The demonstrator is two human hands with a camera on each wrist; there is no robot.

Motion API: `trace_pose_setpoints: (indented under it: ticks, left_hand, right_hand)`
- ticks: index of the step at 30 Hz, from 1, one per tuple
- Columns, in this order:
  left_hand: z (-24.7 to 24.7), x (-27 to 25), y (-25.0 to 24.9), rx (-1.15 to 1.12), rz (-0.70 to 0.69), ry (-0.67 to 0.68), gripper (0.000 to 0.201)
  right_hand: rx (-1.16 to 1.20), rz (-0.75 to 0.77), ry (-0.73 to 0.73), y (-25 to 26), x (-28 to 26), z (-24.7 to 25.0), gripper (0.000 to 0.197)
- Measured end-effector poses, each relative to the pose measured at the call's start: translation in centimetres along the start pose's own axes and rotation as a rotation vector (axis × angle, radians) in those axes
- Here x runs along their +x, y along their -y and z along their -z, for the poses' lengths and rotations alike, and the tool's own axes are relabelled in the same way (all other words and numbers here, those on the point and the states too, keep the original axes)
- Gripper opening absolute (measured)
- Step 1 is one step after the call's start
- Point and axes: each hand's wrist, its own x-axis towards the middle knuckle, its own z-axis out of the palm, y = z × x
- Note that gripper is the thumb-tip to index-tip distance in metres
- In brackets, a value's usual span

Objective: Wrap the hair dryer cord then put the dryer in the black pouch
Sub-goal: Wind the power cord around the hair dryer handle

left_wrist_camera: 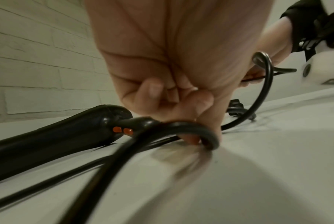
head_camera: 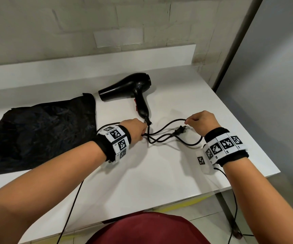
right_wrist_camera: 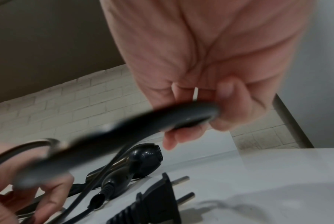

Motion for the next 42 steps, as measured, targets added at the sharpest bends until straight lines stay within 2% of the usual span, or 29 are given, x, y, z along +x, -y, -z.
trace_pose_setpoints:
  ticks: [7,11,15,18,21,24,26,28,30,34,37,39,42]
  left_hand:
    - [2.1,-0.3,0.1,-0.002,-0.050,-0.033,0.023]
    - [5.4,-0.8,1.4,-0.149,-0.055,-0.116,0.027]
    - [9.4,-1.3,2.6,-0.088,-0.073,-0.223,0.028]
    - [12.2,-0.9,2.6,-0.105,-0.072,-0.366,0.027]
    - [14.0,0.2,1.8,-0.190,-0.150,-0.518,0.028]
    - [14.9,1.5,0.4,-0.296,-0.286,-0.667,0.026]
    - [14.7,2.5,-0.8,-0.351,-0.399,-0.705,0.023]
    - [13.7,3.8,-1.9,-0.348,-0.480,-0.645,0.024]
    - [12.0,5.5,-2.6,-0.300,-0.486,-0.518,0.025]
    - [8.4,8.3,-2.8,-0.109,-0.325,-0.234,0.025]
    - [6.9,9.0,-2.3,0.046,-0.194,-0.032,0.036]
    - [6.5,8.9,-1.9,0.069,-0.136,-0.015,0.046]
    - [6.7,7.4,-1.8,-0.021,-0.131,-0.107,0.052]
  right_hand:
    - [-0.023,-0.032,-0.003,-0.3,0.2,0.1,0.019]
    - [-0.064,-0.073,-0.010,-1.0,0.4,0.3,0.019]
    - [-0.114,-0.111,0.049,-1.3,0.1,0.6,0.020]
    - [-0.126,-0.175,0.071,-1.5,0.0,0.7,0.020]
    - [-0.123,-0.228,0.085,-1.4,-0.3,0.7,0.021]
    - [-0.122,-0.245,0.119,-1.4,-0.8,0.7,0.025]
    - [-0.156,-0.234,0.154,-1.5,-1.0,0.8,0.027]
    - [-0.188,-0.224,0.174,-1.4,-1.2,0.9,0.028]
    - [-0.186,-0.232,0.174,-1.3,-1.4,0.9,0.029]
    - [-0.167,-0.263,0.146,-1.3,-1.5,0.9,0.013]
    - [-0.219,-0.293,0.079,-1.4,-1.4,1.2,0.016]
    - [-0.240,-0.316,0.047,-1.4,-1.3,1.5,0.024]
    - [-0.252,-0.320,0.030,-1.3,-1.0,2.0,0.028]
